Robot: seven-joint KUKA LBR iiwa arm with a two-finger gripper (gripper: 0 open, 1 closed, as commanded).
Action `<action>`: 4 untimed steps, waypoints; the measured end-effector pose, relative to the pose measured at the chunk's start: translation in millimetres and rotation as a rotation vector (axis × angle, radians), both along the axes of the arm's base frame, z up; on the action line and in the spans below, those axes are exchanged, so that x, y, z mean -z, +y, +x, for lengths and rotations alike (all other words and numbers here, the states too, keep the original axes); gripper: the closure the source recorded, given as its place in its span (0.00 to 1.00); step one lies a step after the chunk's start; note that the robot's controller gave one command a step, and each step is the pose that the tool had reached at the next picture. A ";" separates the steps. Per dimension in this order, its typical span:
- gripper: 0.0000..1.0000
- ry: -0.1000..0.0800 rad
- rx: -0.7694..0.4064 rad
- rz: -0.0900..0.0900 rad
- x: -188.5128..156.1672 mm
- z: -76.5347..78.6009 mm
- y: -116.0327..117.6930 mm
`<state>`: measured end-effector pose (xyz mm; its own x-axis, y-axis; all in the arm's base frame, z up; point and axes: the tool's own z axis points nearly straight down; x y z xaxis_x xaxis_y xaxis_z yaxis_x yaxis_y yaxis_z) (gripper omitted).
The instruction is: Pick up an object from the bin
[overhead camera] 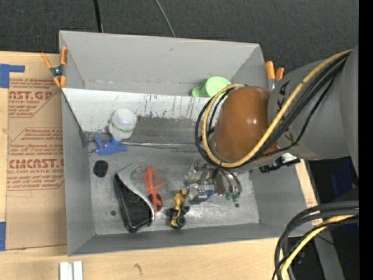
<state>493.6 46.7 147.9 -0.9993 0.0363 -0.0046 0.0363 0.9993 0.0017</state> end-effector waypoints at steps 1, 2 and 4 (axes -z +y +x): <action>1.00 0.006 -0.004 -0.001 -14.7 -10.0 3.7; 1.00 0.006 -0.004 -0.001 -14.7 -10.0 3.7; 1.00 -0.001 -0.036 -0.001 -46.0 9.8 1.1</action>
Offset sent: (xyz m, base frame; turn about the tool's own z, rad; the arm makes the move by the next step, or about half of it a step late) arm 0.0015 0.0032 0.0345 0.0071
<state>503.4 47.9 193.9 -1.0000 -0.0001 -0.0058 -0.0001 1.0000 0.0004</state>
